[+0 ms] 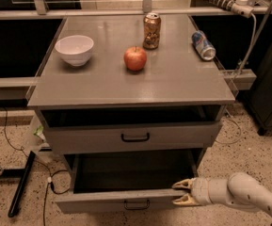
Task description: Open middle drawer
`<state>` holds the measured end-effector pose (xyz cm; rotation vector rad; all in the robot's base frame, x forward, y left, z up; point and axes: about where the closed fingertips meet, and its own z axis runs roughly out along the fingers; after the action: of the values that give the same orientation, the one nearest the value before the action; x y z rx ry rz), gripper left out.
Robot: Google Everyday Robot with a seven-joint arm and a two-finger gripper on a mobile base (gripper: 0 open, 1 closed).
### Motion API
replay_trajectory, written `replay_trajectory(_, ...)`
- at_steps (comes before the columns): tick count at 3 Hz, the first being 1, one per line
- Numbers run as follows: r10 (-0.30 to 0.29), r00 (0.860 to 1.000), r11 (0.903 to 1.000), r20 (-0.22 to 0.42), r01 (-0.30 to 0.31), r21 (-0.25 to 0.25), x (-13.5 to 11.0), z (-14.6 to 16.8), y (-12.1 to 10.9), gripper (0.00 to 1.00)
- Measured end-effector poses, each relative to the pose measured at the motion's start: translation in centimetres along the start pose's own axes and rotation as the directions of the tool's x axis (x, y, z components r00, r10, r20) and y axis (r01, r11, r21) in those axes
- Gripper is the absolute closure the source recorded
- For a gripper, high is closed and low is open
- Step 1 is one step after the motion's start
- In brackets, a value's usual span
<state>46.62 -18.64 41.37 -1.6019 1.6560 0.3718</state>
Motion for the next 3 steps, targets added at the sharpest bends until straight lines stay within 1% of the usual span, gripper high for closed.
replay_trajectory(1, 0.024, 0.999, 0.9997, 0.024, -0.024, -0.009, 0.3, -0.2, 0.4, 0.35)
replay_trajectory(2, 0.026, 0.999, 0.9995, 0.037, -0.025, -0.019, 0.3, -0.4, 1.5, 0.17)
replay_trajectory(3, 0.016, 0.999, 0.9994, 0.044, -0.014, -0.032, 0.3, -0.5, 3.2, 0.31)
